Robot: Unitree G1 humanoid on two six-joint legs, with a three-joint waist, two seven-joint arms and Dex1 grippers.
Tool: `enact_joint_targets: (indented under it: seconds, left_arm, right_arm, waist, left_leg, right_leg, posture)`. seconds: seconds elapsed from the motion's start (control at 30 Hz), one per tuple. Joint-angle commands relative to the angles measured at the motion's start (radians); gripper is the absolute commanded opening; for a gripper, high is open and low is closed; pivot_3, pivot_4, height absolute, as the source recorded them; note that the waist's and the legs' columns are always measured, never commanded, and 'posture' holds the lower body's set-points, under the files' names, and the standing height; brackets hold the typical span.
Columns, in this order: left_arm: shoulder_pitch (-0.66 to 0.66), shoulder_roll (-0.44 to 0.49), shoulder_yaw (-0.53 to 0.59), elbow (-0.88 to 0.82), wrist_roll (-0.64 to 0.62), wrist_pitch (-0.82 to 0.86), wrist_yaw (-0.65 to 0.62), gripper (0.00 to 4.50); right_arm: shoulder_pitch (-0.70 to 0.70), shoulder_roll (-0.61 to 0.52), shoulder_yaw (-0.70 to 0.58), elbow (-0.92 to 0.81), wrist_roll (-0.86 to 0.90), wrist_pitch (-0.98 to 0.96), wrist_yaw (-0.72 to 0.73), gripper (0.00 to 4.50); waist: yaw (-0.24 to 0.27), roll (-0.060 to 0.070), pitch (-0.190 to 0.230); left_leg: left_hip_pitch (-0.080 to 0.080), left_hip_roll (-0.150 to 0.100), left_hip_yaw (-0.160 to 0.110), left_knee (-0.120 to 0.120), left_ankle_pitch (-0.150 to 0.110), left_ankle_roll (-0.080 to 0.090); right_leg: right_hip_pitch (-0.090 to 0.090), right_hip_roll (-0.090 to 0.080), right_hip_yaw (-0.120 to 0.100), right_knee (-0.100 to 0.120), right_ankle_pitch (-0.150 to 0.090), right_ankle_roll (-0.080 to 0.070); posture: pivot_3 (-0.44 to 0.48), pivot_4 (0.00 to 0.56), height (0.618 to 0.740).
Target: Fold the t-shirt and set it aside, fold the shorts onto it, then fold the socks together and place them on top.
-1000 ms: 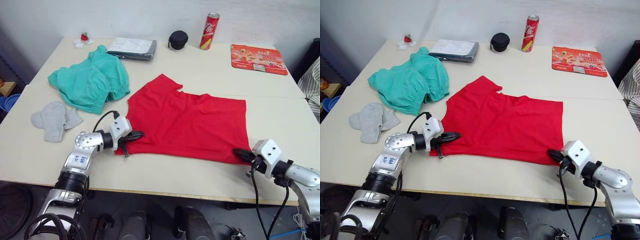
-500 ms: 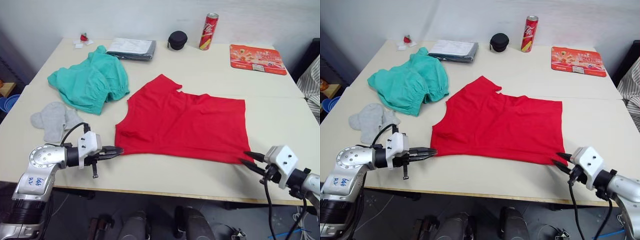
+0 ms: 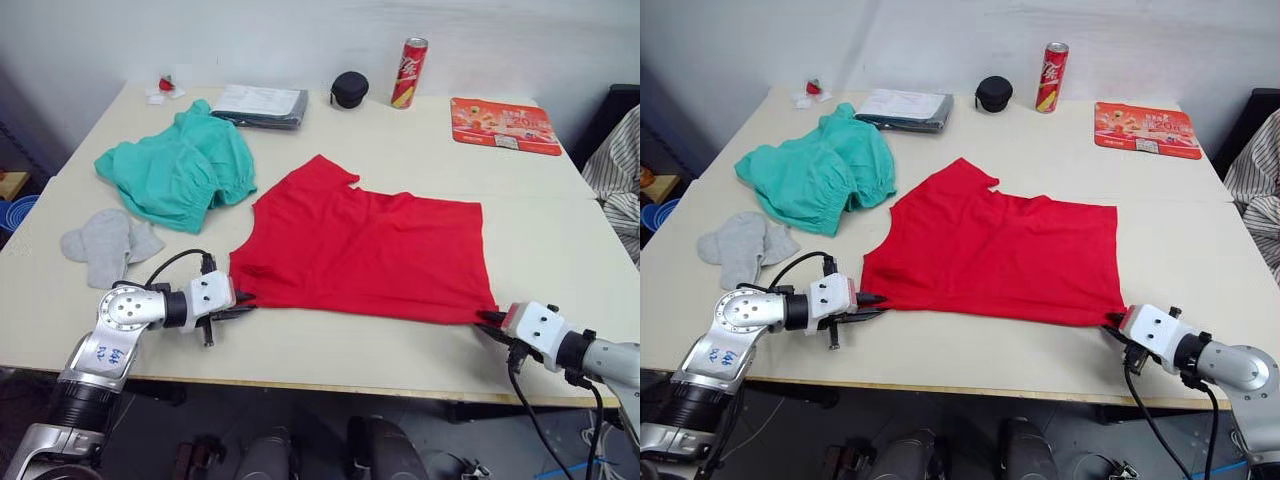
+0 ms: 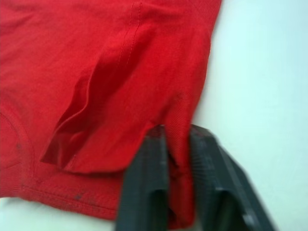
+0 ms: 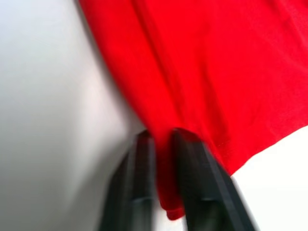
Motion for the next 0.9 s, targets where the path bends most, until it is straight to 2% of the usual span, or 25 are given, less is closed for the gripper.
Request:
enact_joint_targets:
  seconds: [0.03,0.17,0.3,0.57,0.7,0.87,0.9]
  left_arm:
    - [0.024,0.03,-0.016,0.023,0.02,0.052,-0.018,0.0]
    - [0.09,0.071,0.015,-0.046,-0.043,0.047,-0.085,0.0]
    - [0.216,0.138,0.093,-0.181,-0.128,0.053,-0.132,0.0]
    - [0.437,0.186,0.232,-0.367,-0.191,0.104,-0.101,0.0]
    - [0.504,0.181,0.259,-0.407,-0.174,0.094,-0.084,0.0]
    - [0.53,0.188,0.269,-0.427,-0.21,0.128,-0.097,0.0]
    - [0.532,0.191,0.274,-0.428,-0.205,0.116,-0.099,0.47]
  right_arm:
    - [0.016,-0.022,-0.002,0.029,-0.013,0.039,0.002,0.01]
    - [0.055,-0.025,-0.02,0.0,0.029,0.035,0.042,0.01]
    - [0.179,-0.052,-0.09,-0.071,0.069,0.005,0.09,0.01]
    - [0.448,-0.029,-0.21,-0.205,0.116,-0.038,0.135,0.01]
    - [0.509,0.001,-0.212,-0.268,0.121,-0.025,0.113,0.01]
    - [0.514,0.037,-0.208,-0.328,0.152,0.057,0.078,0.01]
    - [0.52,0.036,-0.212,-0.345,0.18,0.088,0.091,0.42]
  waist:
    - [0.0,0.001,-0.002]
    - [-0.003,0.002,-0.002]
    - [-0.002,0.003,-0.003]
    - [0.014,0.003,-0.002]
    - [0.019,0.003,-0.002]
    - [0.019,0.003,-0.002]
    - [0.019,0.003,-0.002]
  left_leg:
    - [0.0,0.0,0.0,0.0,0.0,0.0]
    - [0.0,0.0,0.0,0.0,0.0,0.001]
    - [-0.001,0.002,0.0,-0.003,0.0,0.001]
    - [-0.002,0.002,-0.001,-0.006,-0.002,0.0]
    - [-0.001,0.002,-0.001,-0.009,-0.004,-0.002]
    - [-0.001,0.002,-0.001,-0.014,-0.002,-0.002]
    - [-0.001,0.002,-0.001,-0.014,-0.001,-0.002]
  right_leg:
    - [0.0,0.0,0.0,0.0,0.0,0.0]
    - [0.0,0.0,0.0,0.0,-0.001,-0.001]
    - [-0.003,0.001,-0.001,0.0,-0.004,-0.003]
    - [-0.002,0.002,0.0,-0.005,-0.005,-0.004]
    - [-0.002,0.002,0.0,-0.005,-0.005,-0.004]
    - [-0.004,0.002,0.0,-0.007,-0.005,-0.005]
    - [-0.004,0.002,0.0,-0.007,-0.005,-0.005]
  posture:
    - [0.0,0.15,0.74]
    - [0.0,0.15,0.74]
    - [0.0,0.15,0.74]
    - [0.0,0.15,0.74]
    - [0.0,0.15,0.74]
    - [0.0,0.15,0.74]
    - [0.0,0.15,0.74]
